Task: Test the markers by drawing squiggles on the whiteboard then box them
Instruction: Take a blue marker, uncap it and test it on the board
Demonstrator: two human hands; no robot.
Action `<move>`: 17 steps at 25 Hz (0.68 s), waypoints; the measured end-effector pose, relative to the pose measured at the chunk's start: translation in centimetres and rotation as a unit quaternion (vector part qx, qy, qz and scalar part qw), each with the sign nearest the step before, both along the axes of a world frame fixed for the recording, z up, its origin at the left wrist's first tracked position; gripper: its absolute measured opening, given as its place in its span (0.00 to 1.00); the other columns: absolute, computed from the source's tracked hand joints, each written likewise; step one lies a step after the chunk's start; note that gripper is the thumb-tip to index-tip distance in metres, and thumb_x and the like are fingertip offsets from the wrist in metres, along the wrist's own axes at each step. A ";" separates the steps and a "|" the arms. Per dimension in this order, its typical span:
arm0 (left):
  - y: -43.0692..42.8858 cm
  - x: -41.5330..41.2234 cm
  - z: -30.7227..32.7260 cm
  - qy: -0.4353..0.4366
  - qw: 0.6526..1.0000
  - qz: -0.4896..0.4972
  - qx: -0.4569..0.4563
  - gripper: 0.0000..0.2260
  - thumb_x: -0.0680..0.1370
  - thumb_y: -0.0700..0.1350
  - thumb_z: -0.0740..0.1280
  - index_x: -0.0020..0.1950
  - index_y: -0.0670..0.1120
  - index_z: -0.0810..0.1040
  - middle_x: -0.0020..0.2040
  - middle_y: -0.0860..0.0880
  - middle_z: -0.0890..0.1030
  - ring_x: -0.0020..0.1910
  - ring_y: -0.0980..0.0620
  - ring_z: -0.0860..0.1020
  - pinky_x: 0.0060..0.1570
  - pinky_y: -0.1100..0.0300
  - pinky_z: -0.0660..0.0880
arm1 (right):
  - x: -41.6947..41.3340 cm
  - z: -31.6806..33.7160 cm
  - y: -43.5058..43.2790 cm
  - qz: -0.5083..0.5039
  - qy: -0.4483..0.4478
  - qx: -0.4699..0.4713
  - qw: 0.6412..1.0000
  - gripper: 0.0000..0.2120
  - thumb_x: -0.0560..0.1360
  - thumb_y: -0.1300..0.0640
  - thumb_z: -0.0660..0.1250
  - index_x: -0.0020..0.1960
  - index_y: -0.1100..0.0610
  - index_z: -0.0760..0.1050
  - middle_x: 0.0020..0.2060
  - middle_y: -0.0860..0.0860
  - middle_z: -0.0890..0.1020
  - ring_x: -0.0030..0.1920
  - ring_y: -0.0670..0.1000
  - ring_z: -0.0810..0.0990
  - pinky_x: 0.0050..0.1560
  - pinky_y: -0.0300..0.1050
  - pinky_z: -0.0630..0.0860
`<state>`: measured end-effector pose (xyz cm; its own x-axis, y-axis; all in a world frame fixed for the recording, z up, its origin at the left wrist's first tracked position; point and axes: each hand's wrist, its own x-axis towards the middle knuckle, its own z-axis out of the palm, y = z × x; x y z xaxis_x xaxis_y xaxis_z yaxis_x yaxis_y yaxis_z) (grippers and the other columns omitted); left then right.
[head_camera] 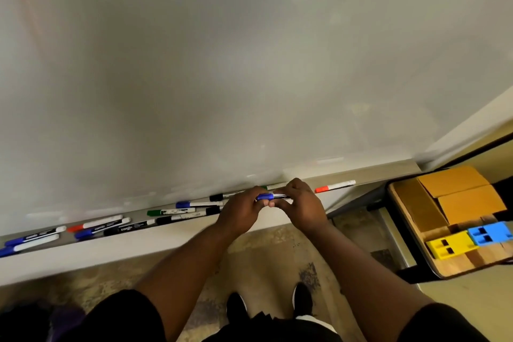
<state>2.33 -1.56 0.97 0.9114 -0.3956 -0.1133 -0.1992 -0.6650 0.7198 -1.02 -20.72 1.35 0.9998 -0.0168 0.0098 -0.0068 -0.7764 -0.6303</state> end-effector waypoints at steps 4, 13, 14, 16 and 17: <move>2.3 -1.4 0.0 0.017 0.999 -0.019 -0.025 0.11 0.80 0.51 0.66 0.61 0.53 0.78 0.49 0.53 0.83 0.46 0.53 0.80 0.50 0.52 0.78 | -2.0 0.9 2.3 -0.011 -0.042 -0.024 0.999 0.18 0.71 0.36 0.72 0.52 0.48 0.85 0.42 0.45 0.80 0.47 0.46 0.73 0.40 0.36 0.66; 4.7 -7.4 2.2 -0.039 0.997 0.063 -0.037 0.12 0.79 0.51 0.67 0.61 0.51 0.80 0.50 0.50 0.84 0.46 0.50 0.82 0.51 0.55 0.78 | -7.0 3.6 5.3 -0.076 -0.047 -0.075 0.993 0.18 0.70 0.36 0.73 0.45 0.50 0.84 0.40 0.44 0.81 0.48 0.49 0.74 0.50 0.49 0.68; 5.2 -8.3 2.5 -0.051 0.996 0.070 -0.036 0.10 0.79 0.51 0.67 0.60 0.52 0.79 0.48 0.51 0.84 0.46 0.51 0.81 0.50 0.54 0.78 | -7.7 3.8 5.4 -0.073 -0.057 -0.059 0.994 0.17 0.70 0.36 0.73 0.45 0.49 0.83 0.40 0.43 0.81 0.48 0.48 0.74 0.49 0.48 0.68; 6.4 -10.1 3.5 -0.068 0.994 0.084 -0.024 0.09 0.80 0.52 0.66 0.58 0.53 0.77 0.48 0.54 0.82 0.46 0.53 0.79 0.49 0.53 0.77 | -9.1 3.9 5.7 -0.067 -0.088 0.004 0.994 0.16 0.71 0.38 0.73 0.48 0.49 0.82 0.41 0.42 0.80 0.48 0.48 0.75 0.49 0.48 0.71; 7.3 -10.8 4.3 -0.087 0.992 0.086 -0.014 0.09 0.80 0.53 0.66 0.58 0.54 0.77 0.50 0.54 0.81 0.48 0.53 0.79 0.50 0.54 0.77 | -9.9 4.0 6.0 -0.065 -0.101 0.042 0.992 0.14 0.72 0.41 0.74 0.51 0.50 0.81 0.43 0.42 0.80 0.49 0.48 0.76 0.50 0.47 0.73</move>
